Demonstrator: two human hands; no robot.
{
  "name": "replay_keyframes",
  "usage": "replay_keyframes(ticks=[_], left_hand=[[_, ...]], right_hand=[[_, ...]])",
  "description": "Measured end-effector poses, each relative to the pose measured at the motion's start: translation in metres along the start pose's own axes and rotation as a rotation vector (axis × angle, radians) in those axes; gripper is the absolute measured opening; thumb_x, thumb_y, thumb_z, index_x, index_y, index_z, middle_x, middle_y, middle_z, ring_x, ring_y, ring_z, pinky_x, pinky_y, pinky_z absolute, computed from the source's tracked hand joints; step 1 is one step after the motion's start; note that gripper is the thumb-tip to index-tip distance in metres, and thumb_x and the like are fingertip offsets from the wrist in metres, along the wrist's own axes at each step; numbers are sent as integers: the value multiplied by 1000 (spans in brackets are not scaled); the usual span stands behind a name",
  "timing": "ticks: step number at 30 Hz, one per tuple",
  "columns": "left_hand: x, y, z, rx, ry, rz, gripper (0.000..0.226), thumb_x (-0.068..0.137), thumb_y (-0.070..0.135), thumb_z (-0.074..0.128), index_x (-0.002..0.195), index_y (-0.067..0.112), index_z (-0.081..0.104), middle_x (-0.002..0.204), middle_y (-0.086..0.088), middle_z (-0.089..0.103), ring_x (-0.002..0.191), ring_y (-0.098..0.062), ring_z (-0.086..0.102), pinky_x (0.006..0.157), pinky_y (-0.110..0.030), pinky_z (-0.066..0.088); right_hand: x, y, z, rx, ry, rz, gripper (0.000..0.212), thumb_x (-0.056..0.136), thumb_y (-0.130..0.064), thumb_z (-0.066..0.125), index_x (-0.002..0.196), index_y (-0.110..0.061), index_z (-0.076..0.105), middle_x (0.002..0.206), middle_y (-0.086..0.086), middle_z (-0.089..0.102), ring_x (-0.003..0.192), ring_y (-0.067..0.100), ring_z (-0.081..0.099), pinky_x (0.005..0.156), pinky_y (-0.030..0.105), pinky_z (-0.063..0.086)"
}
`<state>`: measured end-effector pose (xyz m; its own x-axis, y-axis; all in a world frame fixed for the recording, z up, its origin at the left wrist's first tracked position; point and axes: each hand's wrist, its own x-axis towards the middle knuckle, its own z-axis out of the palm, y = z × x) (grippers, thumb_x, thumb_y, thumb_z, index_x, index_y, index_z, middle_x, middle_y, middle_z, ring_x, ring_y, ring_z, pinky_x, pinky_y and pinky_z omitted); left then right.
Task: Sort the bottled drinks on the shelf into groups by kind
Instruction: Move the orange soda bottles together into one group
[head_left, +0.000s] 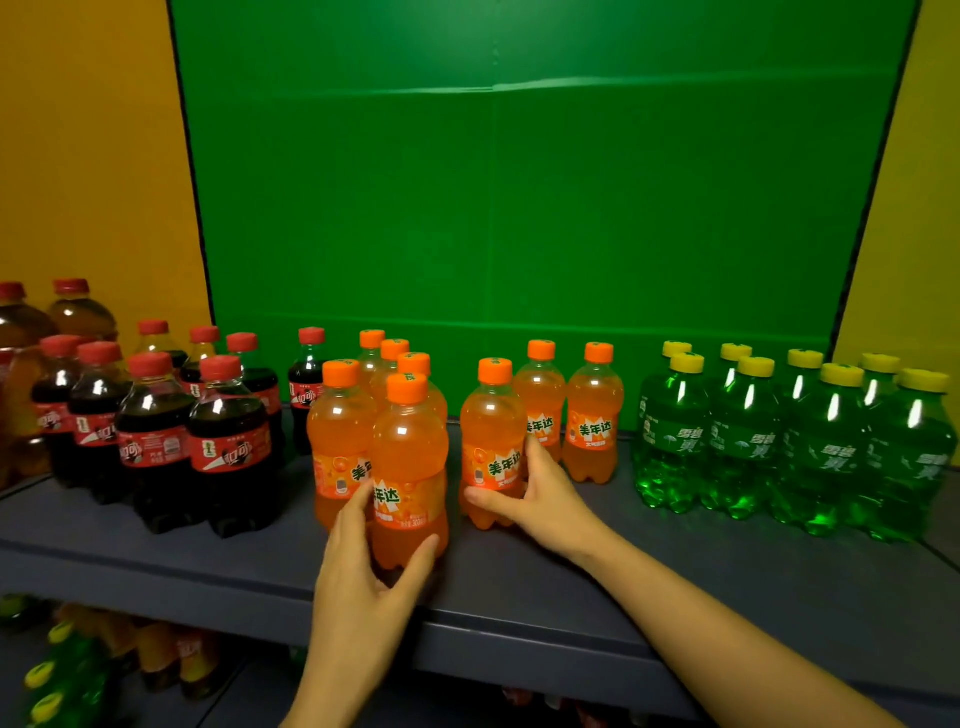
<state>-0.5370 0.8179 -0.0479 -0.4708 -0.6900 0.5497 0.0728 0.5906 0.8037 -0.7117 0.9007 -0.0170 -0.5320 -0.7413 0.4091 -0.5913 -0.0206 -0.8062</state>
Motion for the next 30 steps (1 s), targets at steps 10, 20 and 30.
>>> replay_keyframes(ticks=[10,20,30], left_hand=[[12,5,12,41,-129,-21,73,65,24,82,128,21,44,128,-2,52,111,-16,51,92,-30,43],[33,19,55,173,-256,136,70,69,34,78,127,20,41,121,4,49,114,-11,47,92,-25,40],[74,16,90,260,-378,84,69,68,39,78,118,13,38,125,-6,55,115,-23,52,93,-41,47]], right_hand=[[-22,4,-48,-236,380,101,75,61,-34,84,123,-14,46,121,6,53,111,20,52,94,33,44],[-29,13,-55,-382,475,165,72,66,-36,80,122,-10,43,121,9,53,112,25,52,87,32,42],[-32,10,-52,-370,478,157,72,74,-31,72,131,-14,31,123,8,56,110,27,56,86,34,44]])
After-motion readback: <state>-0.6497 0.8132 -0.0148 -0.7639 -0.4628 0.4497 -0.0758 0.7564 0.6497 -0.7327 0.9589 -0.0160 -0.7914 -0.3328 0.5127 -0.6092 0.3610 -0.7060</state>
